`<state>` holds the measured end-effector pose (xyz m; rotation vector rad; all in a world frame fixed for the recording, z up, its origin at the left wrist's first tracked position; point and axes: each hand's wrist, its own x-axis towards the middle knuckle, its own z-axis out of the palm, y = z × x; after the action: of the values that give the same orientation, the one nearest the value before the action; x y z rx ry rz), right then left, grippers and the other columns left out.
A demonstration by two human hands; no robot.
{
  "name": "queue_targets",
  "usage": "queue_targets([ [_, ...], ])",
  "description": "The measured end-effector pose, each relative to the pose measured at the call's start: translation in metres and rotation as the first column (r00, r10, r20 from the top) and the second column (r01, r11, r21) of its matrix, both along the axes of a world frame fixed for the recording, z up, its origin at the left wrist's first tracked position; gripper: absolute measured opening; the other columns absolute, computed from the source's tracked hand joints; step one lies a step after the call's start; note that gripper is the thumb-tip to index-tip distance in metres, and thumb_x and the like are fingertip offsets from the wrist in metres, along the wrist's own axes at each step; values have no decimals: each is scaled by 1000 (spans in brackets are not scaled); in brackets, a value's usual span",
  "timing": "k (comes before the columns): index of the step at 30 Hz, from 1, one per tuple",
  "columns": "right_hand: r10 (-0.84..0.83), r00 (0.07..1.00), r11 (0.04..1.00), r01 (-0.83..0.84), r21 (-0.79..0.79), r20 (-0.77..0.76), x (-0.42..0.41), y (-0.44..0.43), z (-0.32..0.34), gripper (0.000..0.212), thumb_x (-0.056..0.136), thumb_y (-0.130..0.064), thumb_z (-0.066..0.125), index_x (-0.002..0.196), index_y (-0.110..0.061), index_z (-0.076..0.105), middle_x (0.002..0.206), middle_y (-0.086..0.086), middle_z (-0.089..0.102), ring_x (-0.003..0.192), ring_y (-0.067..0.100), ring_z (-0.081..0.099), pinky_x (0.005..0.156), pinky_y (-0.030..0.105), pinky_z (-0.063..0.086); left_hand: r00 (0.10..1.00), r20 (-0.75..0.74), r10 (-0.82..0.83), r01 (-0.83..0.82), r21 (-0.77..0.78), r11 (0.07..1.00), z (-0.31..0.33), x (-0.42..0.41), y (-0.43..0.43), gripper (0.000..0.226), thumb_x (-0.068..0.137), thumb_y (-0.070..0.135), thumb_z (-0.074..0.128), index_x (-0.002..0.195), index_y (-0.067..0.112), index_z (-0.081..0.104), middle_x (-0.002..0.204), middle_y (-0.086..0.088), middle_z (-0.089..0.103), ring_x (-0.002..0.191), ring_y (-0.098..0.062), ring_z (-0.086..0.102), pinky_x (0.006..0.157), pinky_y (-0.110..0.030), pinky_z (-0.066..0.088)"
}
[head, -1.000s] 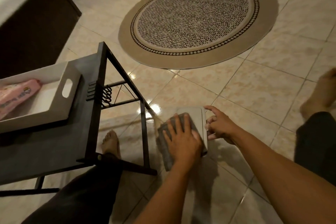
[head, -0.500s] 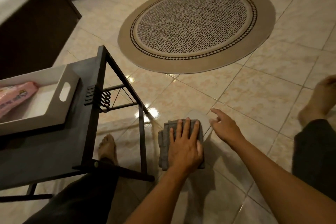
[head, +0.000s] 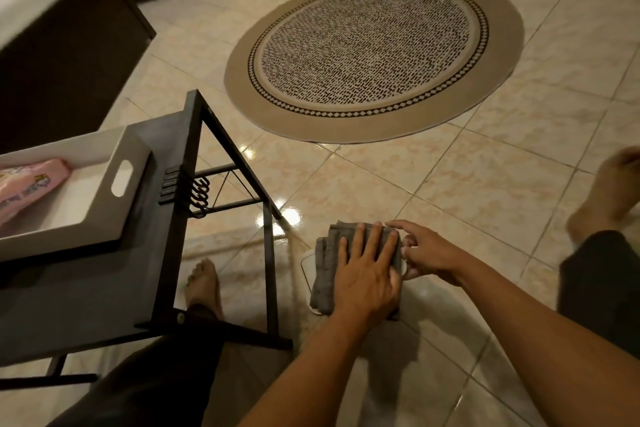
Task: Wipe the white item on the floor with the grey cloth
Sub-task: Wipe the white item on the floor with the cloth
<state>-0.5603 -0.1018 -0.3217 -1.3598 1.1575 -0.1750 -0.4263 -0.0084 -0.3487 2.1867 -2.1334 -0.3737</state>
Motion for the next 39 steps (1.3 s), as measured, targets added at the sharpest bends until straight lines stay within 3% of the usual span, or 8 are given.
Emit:
queue_targets([
  [4, -11, 1000, 1000, 11, -4, -5, 0, 2, -1, 68, 91, 11, 48, 143, -32, 44, 82, 13, 55, 63, 21, 59, 70, 45, 64, 985, -8, 170, -170, 39, 985, 6, -3, -4, 72, 88, 50, 5, 159, 36, 1, 166, 2, -13, 152, -25, -17, 122, -56, -6],
  [8, -32, 999, 999, 32, 4, 6, -2, 3, -2, 69, 91, 12, 48, 143, -32, 44, 85, 13, 54, 66, 22, 59, 71, 47, 64, 999, -23, 49, -49, 8, 999, 2, 0, 26, 66, 95, 47, 17, 159, 37, 4, 167, 3, -11, 152, -26, -16, 121, -54, -9],
  [11, -58, 998, 998, 58, 4, 21, -1, 5, -3, 68, 91, 11, 50, 145, -30, 43, 86, 13, 54, 66, 21, 61, 70, 44, 64, 973, 38, 226, -227, 42, 973, 3, 16, 23, 69, 91, 49, 10, 159, 37, 1, 167, 3, -12, 152, -26, -15, 122, -54, -7],
  [15, -56, 998, 998, 56, 1, 2, -1, 7, -1, 69, 92, 11, 48, 145, -32, 43, 85, 13, 55, 68, 23, 60, 70, 44, 64, 999, 9, -45, 45, 40, 998, 6, 4, 24, 66, 96, 45, 19, 159, 37, 3, 167, 4, -9, 152, -27, -15, 122, -58, -5],
  [19, -47, 999, 998, 47, 29, -12, 2, 12, -1, 70, 90, 12, 47, 144, -32, 43, 90, 14, 57, 69, 23, 63, 70, 43, 64, 977, 42, 210, -212, 87, 973, 5, 22, 10, 71, 90, 48, 7, 159, 35, -2, 166, 3, -16, 152, -26, -16, 122, -56, -7],
  [29, 69, 997, 995, -70, 72, 20, 4, 1, 7, 78, 85, 20, 45, 141, -34, 44, 91, 15, 45, 70, 29, 56, 70, 49, 64, 1000, 0, 7, -7, 18, 1000, 5, -7, 21, 69, 92, 46, 15, 159, 34, 10, 167, 4, -3, 152, -27, -11, 120, -57, -8],
  [34, 9, 1000, 999, -10, 48, 18, 3, 5, 0, 72, 87, 17, 48, 141, -32, 46, 89, 14, 51, 64, 24, 59, 67, 45, 64, 989, 6, 145, -145, 33, 989, 9, 2, 13, 73, 88, 49, 7, 159, 33, 10, 166, 4, -8, 152, -27, -13, 119, -54, -12],
  [39, -4, 1000, 998, 3, 68, 19, 2, 6, 1, 73, 87, 17, 46, 141, -31, 45, 90, 14, 53, 66, 24, 60, 65, 42, 63, 1000, -11, 8, -8, 29, 1000, 6, -6, 43, 66, 94, 44, 21, 158, 36, 9, 165, 7, -10, 152, -28, -14, 115, -50, -17],
])
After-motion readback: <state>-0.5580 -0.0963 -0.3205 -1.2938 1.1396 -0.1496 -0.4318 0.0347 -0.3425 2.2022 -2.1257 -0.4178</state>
